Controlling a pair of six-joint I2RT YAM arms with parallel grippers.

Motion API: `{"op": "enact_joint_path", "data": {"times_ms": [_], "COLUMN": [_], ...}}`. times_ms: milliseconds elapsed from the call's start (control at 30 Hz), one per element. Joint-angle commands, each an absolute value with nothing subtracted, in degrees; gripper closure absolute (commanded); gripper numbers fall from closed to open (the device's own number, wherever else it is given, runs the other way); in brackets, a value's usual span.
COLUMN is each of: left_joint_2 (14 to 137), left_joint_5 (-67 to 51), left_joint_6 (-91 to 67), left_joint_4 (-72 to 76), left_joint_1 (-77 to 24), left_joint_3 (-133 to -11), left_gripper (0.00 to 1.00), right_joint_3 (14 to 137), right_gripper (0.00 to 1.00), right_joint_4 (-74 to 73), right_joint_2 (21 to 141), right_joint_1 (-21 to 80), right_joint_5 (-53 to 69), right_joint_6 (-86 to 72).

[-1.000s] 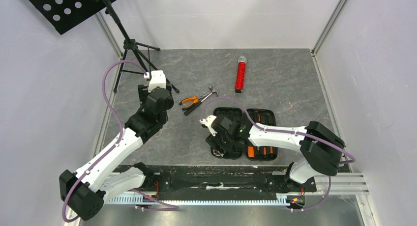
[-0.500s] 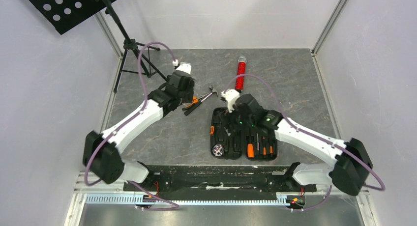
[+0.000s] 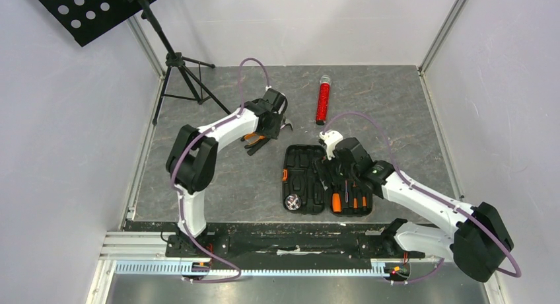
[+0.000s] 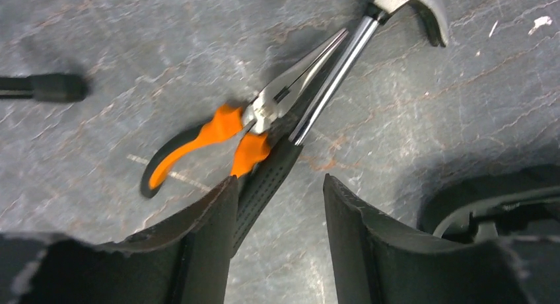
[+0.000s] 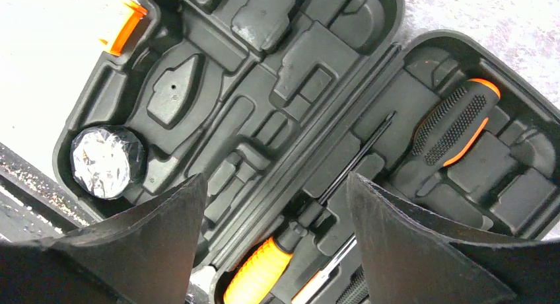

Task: Pack the tool kit
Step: Pick up the hammer at the center of the board.

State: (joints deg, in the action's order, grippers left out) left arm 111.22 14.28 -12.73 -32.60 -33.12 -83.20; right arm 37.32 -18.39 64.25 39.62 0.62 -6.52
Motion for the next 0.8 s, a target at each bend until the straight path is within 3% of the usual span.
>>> {"op": "enact_joint_path", "data": {"times_ms": [0,567,767], "left_joint_2": [115.0,122.0,119.0], "left_joint_5": [9.4,2.2,9.1], "left_joint_6": [-12.5,-15.1,-18.8], "left_joint_4": [-33.3,-39.5,-37.9], "left_joint_1": [-33.0,-35.1,-37.9], "left_joint_3": [-88.3,-90.6,-85.2], "left_gripper": [0.46,0.63,0.61], "right_joint_3": [36.4,35.2,34.9], "right_gripper": [0.2,0.2,0.2], "right_joint_4": [-15.6,-14.8,-14.5], "right_joint_2": [62.3,62.6,62.9], "right_joint_1": [38.4,36.7,36.5], "right_joint_5": [0.6,2.7,2.9], "right_joint_6": [-6.5,-6.7,-6.7]}}
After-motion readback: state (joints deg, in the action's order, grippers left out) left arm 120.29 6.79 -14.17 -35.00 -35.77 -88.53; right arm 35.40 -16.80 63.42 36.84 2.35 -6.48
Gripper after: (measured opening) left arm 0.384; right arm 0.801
